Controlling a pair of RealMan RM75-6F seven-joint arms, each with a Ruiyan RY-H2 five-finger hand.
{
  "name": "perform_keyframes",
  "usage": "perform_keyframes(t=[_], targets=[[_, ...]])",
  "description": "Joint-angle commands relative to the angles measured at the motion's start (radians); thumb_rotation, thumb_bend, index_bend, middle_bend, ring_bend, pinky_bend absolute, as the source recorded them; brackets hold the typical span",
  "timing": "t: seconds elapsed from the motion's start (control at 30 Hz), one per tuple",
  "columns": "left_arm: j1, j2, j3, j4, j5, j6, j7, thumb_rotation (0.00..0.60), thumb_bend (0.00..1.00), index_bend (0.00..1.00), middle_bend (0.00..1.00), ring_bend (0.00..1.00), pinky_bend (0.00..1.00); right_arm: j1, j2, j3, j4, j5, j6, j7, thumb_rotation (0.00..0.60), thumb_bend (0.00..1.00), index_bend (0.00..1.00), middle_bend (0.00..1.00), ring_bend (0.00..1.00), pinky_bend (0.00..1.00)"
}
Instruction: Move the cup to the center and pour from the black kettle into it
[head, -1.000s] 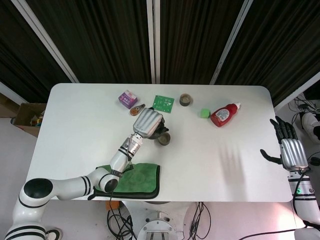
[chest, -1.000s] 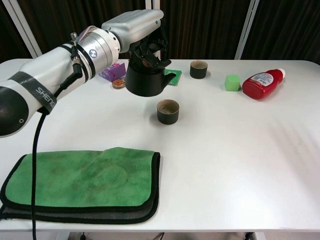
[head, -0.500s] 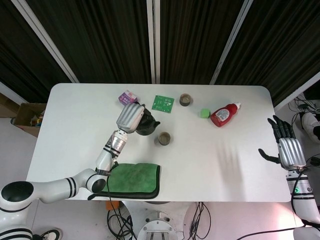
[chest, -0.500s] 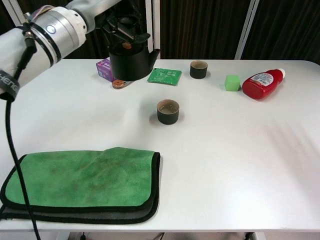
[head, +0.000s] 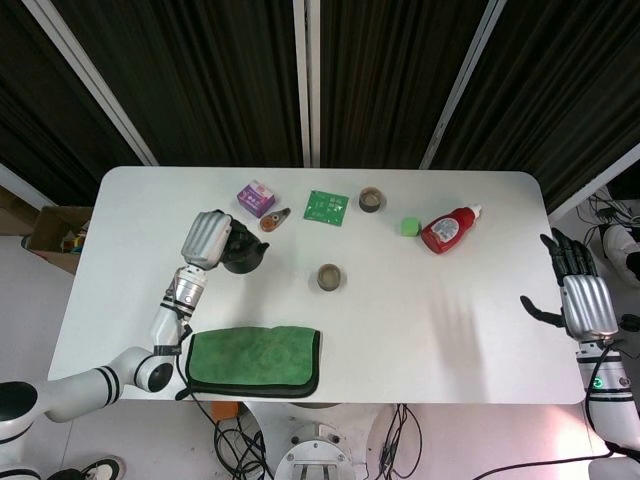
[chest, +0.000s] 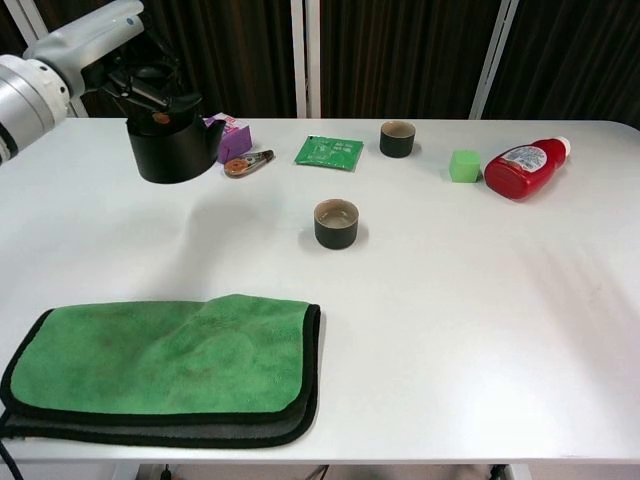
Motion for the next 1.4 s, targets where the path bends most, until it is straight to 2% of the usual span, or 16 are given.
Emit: perform_keyframes(t=[0.03,0.6,1.0,1.4], targets=[[0.027,-0.025,0.022,0.077,0.017,0.010,-0.056,0.600,0.46,1.00,1.00,0.95,0.53,-0.002,0.005,0.000,-0.010,-0.002,0.005,-0.007,0.600,0.18,0.00,0.00,0.00,0.00],[0.073,-0.163,0.095,0.391,0.100,0.025,-0.156,0.600,0.45,1.00,1.00,0.95,0.53,-0.004,0.006,-0.002,-0.026,0.003,0.001,-0.029,0.600,0.18,0.00,0.00,0.00,0.00],[0.077,-0.203,0.106,0.472,0.135,0.020,-0.216,0.600,0.43,1.00,1.00,0.94,0.53,-0.002,0.000,-0.002,-0.025,0.007,-0.005,-0.035,0.600,0.18,0.00,0.00,0.00,0.00],[0.078,-0.213,0.114,0.499,0.156,0.011,-0.225,0.600,0.41,1.00,1.00,0.93,0.52,0.002,-0.003,-0.002,-0.027,0.011,-0.015,-0.041,0.600,0.19,0.00,0.00,0.00,0.00]])
